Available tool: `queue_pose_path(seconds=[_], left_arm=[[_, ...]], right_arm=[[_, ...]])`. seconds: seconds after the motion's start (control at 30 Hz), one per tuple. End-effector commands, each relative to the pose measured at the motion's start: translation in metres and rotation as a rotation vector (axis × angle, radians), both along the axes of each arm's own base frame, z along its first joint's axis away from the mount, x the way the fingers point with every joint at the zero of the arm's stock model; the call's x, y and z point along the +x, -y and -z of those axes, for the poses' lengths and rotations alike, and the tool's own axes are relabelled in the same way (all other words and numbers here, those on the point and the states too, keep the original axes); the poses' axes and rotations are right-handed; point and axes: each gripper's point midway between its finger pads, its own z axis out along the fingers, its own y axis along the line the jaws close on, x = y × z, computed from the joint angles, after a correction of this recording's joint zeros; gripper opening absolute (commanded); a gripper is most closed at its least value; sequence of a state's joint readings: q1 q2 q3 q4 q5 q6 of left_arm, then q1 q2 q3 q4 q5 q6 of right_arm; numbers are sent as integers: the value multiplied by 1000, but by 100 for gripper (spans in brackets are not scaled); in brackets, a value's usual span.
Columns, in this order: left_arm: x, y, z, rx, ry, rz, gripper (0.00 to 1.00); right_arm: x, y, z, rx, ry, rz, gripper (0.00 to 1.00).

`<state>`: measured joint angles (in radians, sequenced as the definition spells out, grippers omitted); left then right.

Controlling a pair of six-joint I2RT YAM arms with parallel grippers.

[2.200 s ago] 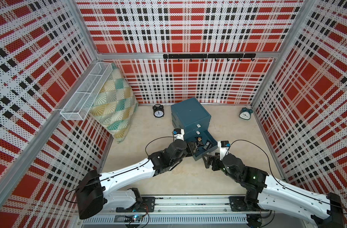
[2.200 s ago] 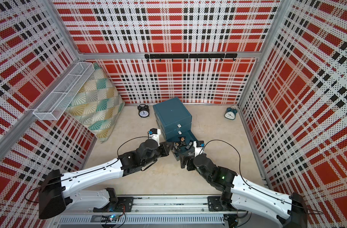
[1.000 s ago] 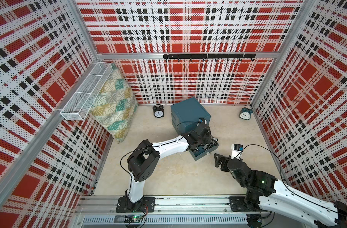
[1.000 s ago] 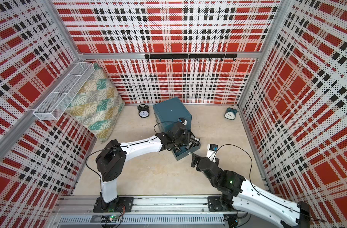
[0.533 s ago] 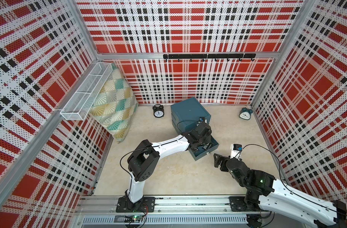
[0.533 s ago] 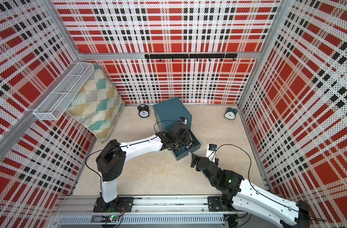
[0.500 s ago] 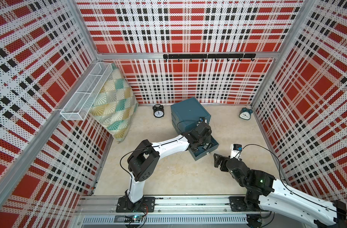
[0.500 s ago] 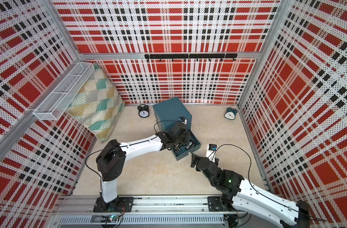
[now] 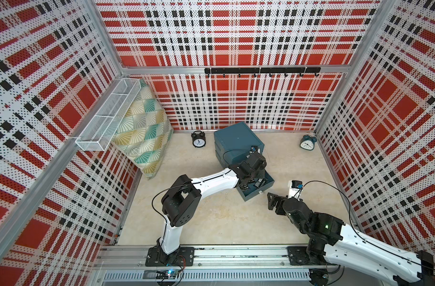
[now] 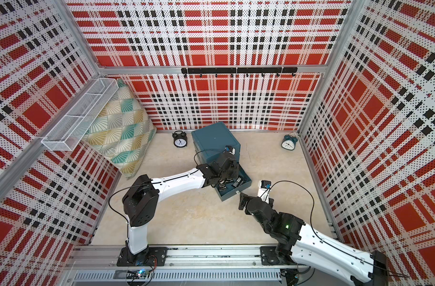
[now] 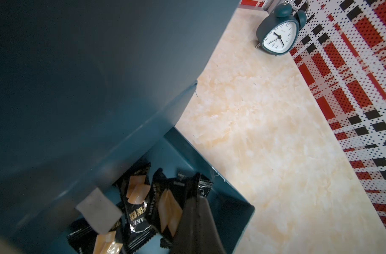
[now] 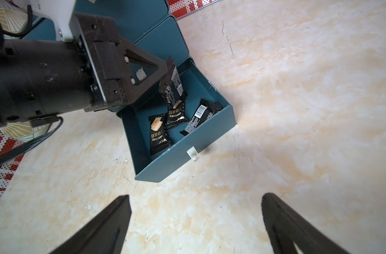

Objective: Place the cookies into the drawer by color
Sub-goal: Place the cookie in the drawer.

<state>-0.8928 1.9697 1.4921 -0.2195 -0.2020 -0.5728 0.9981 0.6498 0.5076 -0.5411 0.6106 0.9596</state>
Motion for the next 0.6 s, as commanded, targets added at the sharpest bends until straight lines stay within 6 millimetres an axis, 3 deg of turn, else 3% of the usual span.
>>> queue_pose_path(seconds=[0.0, 0.3, 0.57], left_arm=[[17, -6, -1, 35, 46, -45, 0], [5, 9, 23, 113, 36, -25, 6], [-12, 7, 6, 95, 46, -27, 30]], right_arm=[[0, 4, 2, 1, 4, 9, 100], [-1, 3, 2, 6, 0, 2, 100], [-1, 2, 3, 6, -6, -5, 100]])
